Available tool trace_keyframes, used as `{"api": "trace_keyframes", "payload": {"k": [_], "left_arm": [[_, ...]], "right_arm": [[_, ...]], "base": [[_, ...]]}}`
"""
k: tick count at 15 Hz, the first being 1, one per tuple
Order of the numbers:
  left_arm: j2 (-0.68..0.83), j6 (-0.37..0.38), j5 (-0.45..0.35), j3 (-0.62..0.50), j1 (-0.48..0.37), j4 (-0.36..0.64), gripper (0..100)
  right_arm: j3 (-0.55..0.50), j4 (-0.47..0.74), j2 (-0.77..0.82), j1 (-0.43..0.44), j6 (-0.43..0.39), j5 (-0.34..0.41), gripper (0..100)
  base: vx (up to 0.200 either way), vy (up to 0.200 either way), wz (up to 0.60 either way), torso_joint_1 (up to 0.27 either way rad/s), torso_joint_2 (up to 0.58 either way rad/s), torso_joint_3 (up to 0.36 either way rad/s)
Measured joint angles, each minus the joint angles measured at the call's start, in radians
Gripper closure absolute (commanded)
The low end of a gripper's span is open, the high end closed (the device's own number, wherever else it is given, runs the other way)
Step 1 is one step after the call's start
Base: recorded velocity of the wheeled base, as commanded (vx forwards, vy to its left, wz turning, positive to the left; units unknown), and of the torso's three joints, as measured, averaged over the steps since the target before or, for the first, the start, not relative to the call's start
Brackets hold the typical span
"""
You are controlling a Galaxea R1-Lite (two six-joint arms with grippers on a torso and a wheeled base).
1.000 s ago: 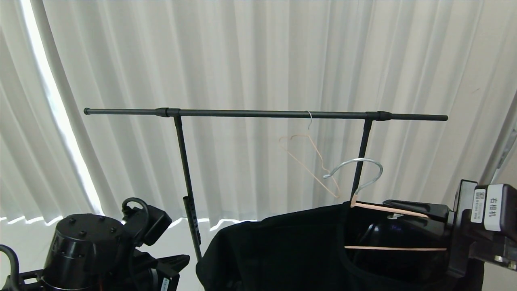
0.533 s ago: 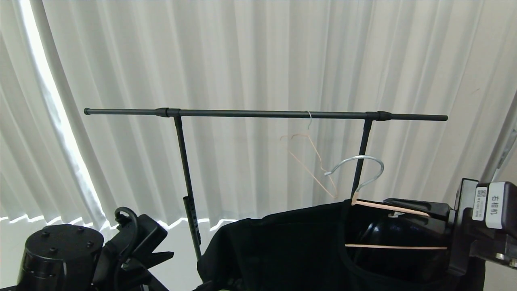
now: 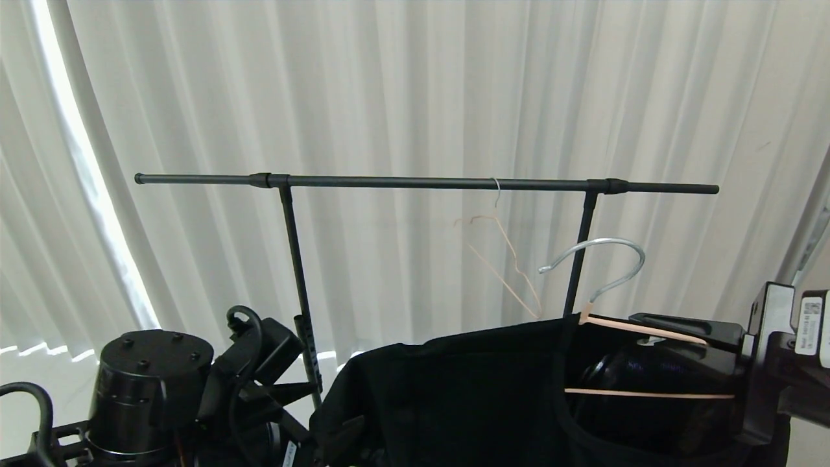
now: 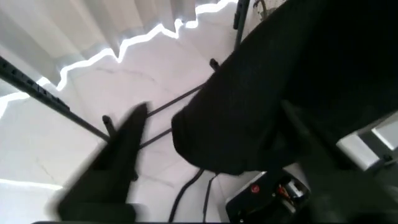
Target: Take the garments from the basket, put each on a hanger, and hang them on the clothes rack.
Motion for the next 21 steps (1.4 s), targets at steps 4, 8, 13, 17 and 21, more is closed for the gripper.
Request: {"api": "trace_keyframes", "payload": {"k": [4, 8, 13, 17, 21], "left_arm": [[0.053, 0.010, 0.064, 0.003, 0.050, -0.011, 100], [0.064, 0.010, 0.100, 0.013, 0.189, -0.011, 100], [0.047, 0.008, 0.104, 0.020, 0.201, -0.012, 0], [0.021, 0.006, 0.105, 0.037, 0.194, -0.012, 0], [-0.039, 0.001, 0.105, 0.070, 0.200, -0.011, 0]], "right_arm": [[0.003, 0.001, -0.004, 0.000, 0.014, -0.004, 100], [0.005, 0.001, -0.004, -0.014, 0.029, -0.007, 100], [0.005, 0.000, -0.003, -0.030, 0.029, -0.008, 100], [0.029, 0.000, -0.008, -0.094, 0.053, -0.025, 100], [0.086, 0.000, -0.056, -0.172, 0.208, -0.141, 100]], "base": [[0.000, 0.000, 0.00, 0.000, 0.00, 0.000], [0.000, 0.000, 0.00, 0.000, 0.00, 0.000], [0.000, 0.000, 0.00, 0.000, 0.00, 0.000], [0.000, 0.000, 0.00, 0.000, 0.00, 0.000], [0.000, 0.000, 0.00, 0.000, 0.00, 0.000]]}}
